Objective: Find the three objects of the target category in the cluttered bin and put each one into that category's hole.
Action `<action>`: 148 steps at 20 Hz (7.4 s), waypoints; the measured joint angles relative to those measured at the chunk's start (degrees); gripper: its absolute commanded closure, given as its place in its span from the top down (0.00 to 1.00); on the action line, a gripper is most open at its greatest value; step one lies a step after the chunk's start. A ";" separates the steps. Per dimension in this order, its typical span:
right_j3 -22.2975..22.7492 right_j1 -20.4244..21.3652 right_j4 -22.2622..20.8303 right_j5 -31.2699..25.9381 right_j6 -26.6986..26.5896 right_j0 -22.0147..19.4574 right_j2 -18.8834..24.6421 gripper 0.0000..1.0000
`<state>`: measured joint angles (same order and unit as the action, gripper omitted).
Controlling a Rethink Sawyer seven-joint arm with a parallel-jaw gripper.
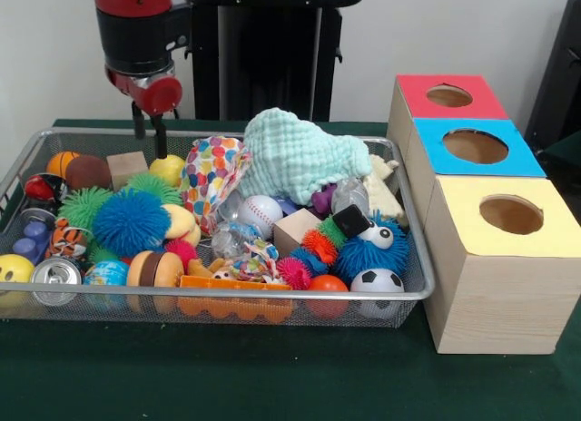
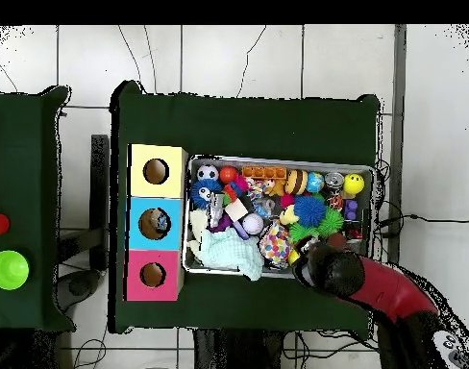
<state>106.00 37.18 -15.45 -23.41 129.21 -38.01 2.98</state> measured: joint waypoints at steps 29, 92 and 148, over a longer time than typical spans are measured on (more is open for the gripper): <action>1.93 -4.34 -13.42 3.48 0.00 -11.79 7.53 1.00; -2.29 5.91 -15.69 -17.57 0.00 -3.26 11.85 1.00; -9.50 6.18 2.61 -13.67 0.07 11.84 2.70 1.00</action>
<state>96.49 43.36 -12.84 -37.08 129.29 -26.17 5.67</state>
